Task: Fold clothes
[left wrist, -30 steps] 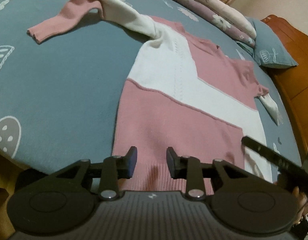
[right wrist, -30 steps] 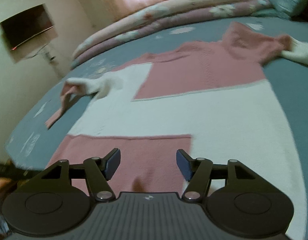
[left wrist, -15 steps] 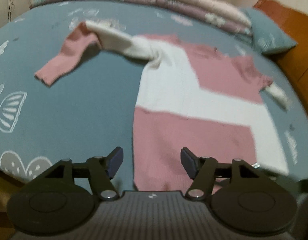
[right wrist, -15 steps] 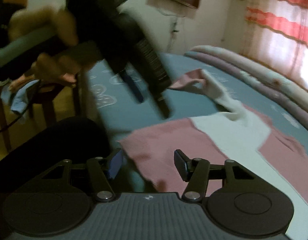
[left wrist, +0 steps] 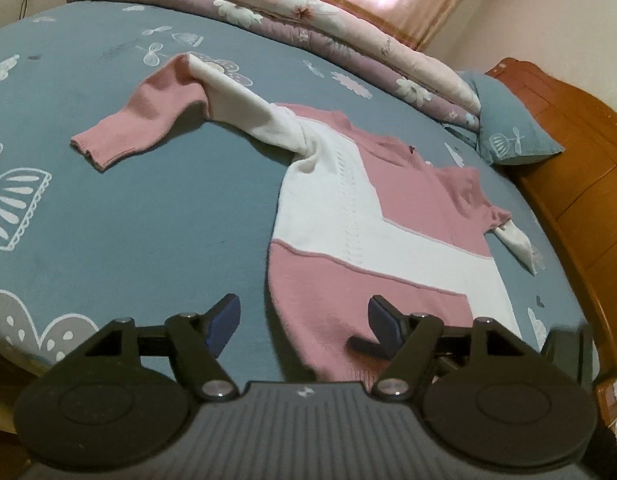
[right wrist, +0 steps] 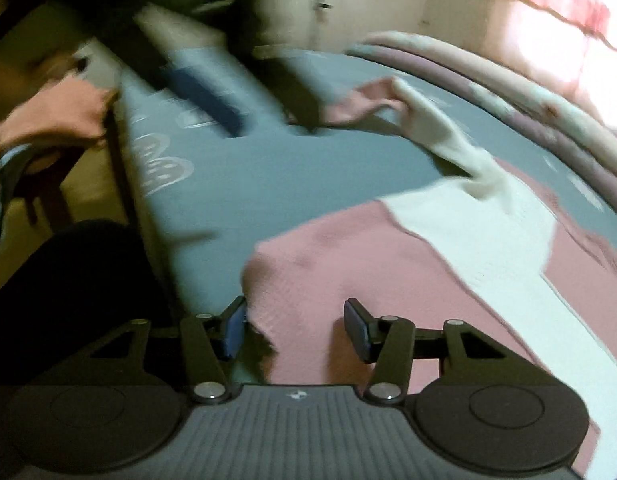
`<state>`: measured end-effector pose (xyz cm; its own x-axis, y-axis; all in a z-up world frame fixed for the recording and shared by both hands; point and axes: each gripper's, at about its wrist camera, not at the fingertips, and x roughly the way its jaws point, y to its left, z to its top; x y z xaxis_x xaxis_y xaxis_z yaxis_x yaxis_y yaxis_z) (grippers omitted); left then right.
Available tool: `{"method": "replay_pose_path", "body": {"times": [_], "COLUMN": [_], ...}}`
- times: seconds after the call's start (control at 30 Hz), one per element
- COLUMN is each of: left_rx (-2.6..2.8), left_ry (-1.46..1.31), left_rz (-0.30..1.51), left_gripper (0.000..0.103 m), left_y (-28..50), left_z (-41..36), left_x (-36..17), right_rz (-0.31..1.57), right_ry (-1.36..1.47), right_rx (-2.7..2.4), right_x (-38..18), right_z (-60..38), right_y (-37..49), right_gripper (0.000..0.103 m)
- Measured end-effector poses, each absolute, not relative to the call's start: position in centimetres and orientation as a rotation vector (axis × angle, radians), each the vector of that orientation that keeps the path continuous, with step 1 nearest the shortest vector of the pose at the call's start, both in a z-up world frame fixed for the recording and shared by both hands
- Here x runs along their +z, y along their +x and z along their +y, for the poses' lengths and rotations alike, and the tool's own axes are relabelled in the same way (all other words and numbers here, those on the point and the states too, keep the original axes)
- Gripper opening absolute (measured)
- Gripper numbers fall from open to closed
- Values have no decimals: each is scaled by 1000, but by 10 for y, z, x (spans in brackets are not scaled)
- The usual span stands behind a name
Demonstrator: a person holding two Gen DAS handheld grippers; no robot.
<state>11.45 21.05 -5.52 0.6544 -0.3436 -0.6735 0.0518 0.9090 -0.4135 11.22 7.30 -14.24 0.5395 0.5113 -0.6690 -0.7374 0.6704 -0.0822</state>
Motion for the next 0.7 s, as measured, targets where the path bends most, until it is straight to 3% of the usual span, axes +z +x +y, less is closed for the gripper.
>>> {"method": "replay_pose_path", "body": {"times": [0.1,0.2,0.27,0.3,0.37,0.6,0.7], "left_rx": [-243,-237,-231,-230,-223,-202,-191], "left_ry": [-377,-376,-377,-380,-388,-406,-414], "left_rz": [850,863,868,870,875,867,860], "left_gripper": [71,71,71,71,71,71,71], "left_y": [118,120,120,120,119,114,113], "left_z": [211,211,213,214,217,228,232], "left_x": [-62,-69,-72,-73,-76,-76,-75], "right_rz": [689,688,664,652,669,809,843], "right_ry": [-302,-285,-282,-282,-276,106,266], "right_rx": [742,716,717,724,753,909,923], "right_x": [-141,-142,-142,-142,-141,-130,-123], "right_z": [62,60,61,62,64,52,43], "right_y": [124,126,124,123,124,149,165], "right_gripper": [54,43,27,27,16,12,17]}}
